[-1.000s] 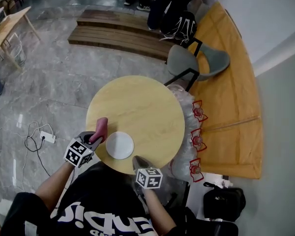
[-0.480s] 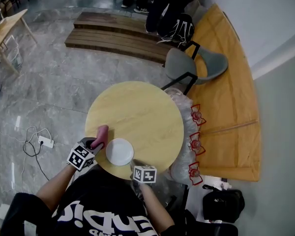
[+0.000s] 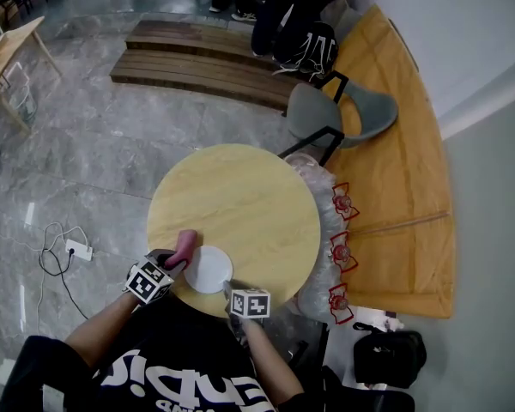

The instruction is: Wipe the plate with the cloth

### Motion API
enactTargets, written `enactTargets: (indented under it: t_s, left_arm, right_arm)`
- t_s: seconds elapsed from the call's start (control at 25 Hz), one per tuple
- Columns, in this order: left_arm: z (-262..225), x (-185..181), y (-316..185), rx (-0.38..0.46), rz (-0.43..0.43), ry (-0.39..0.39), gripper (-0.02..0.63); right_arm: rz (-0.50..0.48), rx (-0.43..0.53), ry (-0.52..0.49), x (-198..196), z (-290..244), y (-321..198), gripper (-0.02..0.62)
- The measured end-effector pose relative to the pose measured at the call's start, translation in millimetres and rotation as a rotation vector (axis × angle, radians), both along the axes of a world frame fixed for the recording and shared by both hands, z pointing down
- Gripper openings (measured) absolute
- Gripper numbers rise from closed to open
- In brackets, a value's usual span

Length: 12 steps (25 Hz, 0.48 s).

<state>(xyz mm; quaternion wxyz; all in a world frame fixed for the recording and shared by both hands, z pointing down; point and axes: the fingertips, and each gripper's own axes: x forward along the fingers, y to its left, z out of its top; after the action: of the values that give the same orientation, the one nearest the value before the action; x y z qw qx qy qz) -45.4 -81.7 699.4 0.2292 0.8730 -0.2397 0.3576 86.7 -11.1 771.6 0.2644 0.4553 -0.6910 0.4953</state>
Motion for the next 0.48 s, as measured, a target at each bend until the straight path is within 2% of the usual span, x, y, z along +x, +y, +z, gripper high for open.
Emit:
enactTargets:
  t_s: [0.28,0.48]
  left_arm:
    - [16.8,15.0,-3.6,-0.021,0.044,-0.048,0.053]
    - [25.1,23.2,-4.3,-0.067,0.069,-0.079,0.053]
  right_arm:
    - [-0.002,-0.047,-0.052,-2.1,1.7,-1.5,0.071]
    - [-0.014,-0.048,-0.043,-3.5,1.6,-1.6,0.071]
